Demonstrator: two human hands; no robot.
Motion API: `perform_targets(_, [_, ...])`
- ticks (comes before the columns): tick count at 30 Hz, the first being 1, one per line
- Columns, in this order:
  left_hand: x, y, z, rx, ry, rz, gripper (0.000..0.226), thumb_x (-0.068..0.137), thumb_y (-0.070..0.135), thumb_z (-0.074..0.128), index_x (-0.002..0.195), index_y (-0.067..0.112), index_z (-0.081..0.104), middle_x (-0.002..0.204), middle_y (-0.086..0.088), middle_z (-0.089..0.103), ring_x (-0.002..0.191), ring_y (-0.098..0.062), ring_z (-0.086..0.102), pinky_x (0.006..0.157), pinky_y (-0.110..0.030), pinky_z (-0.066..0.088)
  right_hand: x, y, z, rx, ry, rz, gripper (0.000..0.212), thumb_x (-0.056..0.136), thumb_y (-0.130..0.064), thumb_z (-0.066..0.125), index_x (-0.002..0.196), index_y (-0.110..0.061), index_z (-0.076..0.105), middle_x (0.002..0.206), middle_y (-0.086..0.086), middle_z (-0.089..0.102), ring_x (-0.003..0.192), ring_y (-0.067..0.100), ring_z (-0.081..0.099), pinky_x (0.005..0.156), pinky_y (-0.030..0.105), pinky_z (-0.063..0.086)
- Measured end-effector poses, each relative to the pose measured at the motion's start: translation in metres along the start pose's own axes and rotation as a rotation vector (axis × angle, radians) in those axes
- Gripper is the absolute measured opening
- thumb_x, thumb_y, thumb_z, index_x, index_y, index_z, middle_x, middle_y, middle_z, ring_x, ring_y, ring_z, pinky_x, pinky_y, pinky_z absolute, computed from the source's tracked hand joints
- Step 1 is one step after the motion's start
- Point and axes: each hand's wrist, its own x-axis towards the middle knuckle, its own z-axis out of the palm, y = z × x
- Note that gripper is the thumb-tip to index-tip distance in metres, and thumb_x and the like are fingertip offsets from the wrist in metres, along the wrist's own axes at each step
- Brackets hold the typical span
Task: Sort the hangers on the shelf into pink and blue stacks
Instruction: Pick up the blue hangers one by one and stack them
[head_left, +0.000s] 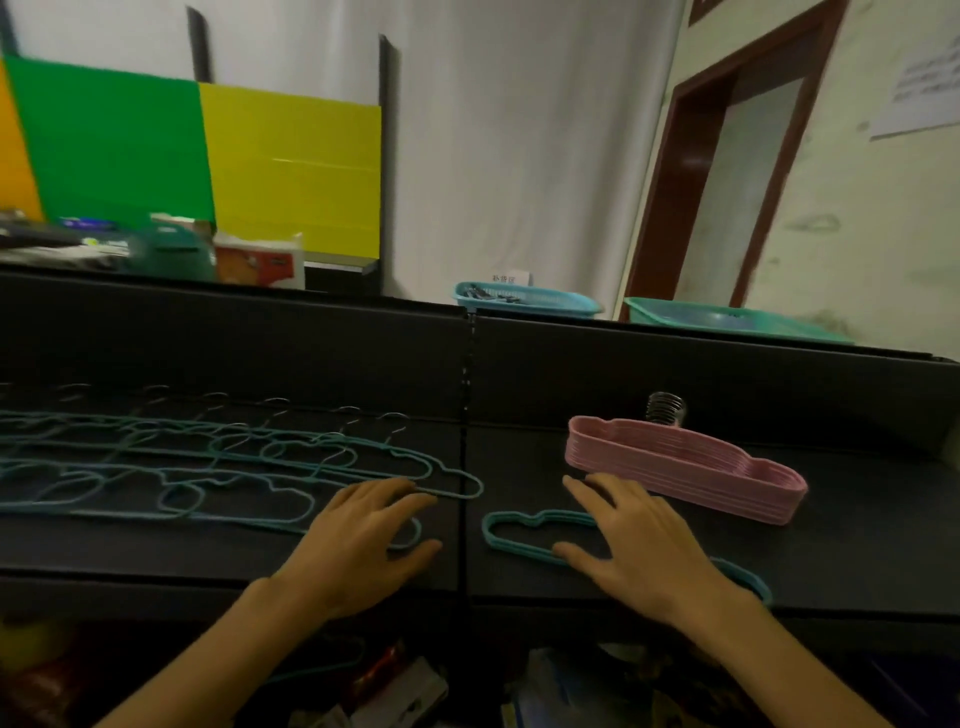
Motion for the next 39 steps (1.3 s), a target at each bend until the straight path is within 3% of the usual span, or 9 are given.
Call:
perform_targets(6, [-0.076,-0.097,-0.058,0.071,-0.011,-0.121,0.072,0.083,0.077,0.015,0.135,0.039,0.045,0.14,0.01,0.047,0.128,-0.015,0.045,0.104,-0.035,0.034,0.042,-0.107,-0.006,-0.036,0.039,-0.084,0.075,0.092,-0.064,0.04,0.153,-0.03,0.013,0.153,0.0,0.026,0.137,0.019,0.03,0.106,0.033,0.033])
perform_targets(13, [-0.179,-0.203,-0.123,0.122,0.017,-0.234,0.081,0.078,0.083,0.01,0.136,0.038,0.044,0.14,0.011,0.045,0.13,-0.014,0.042,0.103,-0.036,0.037,0.077,-0.257,-0.009,0.007,0.071,-0.199,0.073,0.092,-0.062,0.041,0.152,-0.026,0.018,0.148,0.0,0.033,0.132,0.02,0.035,0.104,0.035,0.038])
perform_targets(18, [-0.236,-0.259,-0.15,0.152,0.016,-0.323,0.079,0.078,0.081,0.018,0.133,0.035,0.05,0.138,0.009,0.049,0.128,-0.017,0.045,0.102,-0.038,0.038,0.095,-0.341,-0.001,0.055,0.06,-0.274,0.073,0.092,-0.062,0.042,0.152,-0.027,0.018,0.148,0.001,0.034,0.134,0.021,0.034,0.106,0.036,0.036])
perform_targets(26, [-0.25,-0.33,-0.152,0.111,-0.024,-0.407,0.095,0.07,0.088,0.001,0.135,0.036,0.047,0.139,0.01,0.046,0.129,-0.017,0.043,0.103,-0.038,0.038,0.148,-0.391,0.014,0.06,0.024,-0.325,0.073,0.092,-0.063,0.041,0.152,-0.028,0.018,0.147,-0.001,0.036,0.132,0.019,0.037,0.105,0.034,0.038])
perform_targets(33, [-0.239,-0.403,-0.156,0.096,-0.059,-0.496,0.085,0.068,0.079,0.015,0.137,0.038,0.041,0.144,0.01,0.04,0.13,-0.014,0.039,0.104,-0.034,0.035,0.216,-0.427,0.041,0.092,-0.003,-0.35,0.074,0.091,-0.064,0.042,0.151,-0.029,0.019,0.145,-0.003,0.037,0.13,0.016,0.038,0.104,0.032,0.037])
perform_targets(37, [-0.222,-0.444,-0.16,0.094,-0.127,-0.526,0.11,0.051,0.098,0.006,0.14,0.041,0.034,0.146,0.009,0.034,0.133,-0.013,0.034,0.106,-0.033,0.032,0.252,-0.448,0.057,0.13,-0.079,-0.377,0.076,0.09,-0.067,0.042,0.152,-0.03,0.018,0.148,-0.003,0.035,0.132,0.016,0.036,0.106,0.033,0.036])
perform_targets(39, [-0.214,-0.463,-0.157,0.077,-0.167,-0.533,0.11,0.05,0.099,0.004,0.141,0.043,0.03,0.148,0.01,0.031,0.134,-0.012,0.031,0.109,-0.033,0.03,0.266,-0.457,0.064,0.137,-0.111,-0.391,0.077,0.089,-0.068,0.042,0.152,-0.03,0.018,0.149,-0.003,0.033,0.133,0.016,0.035,0.107,0.032,0.034])
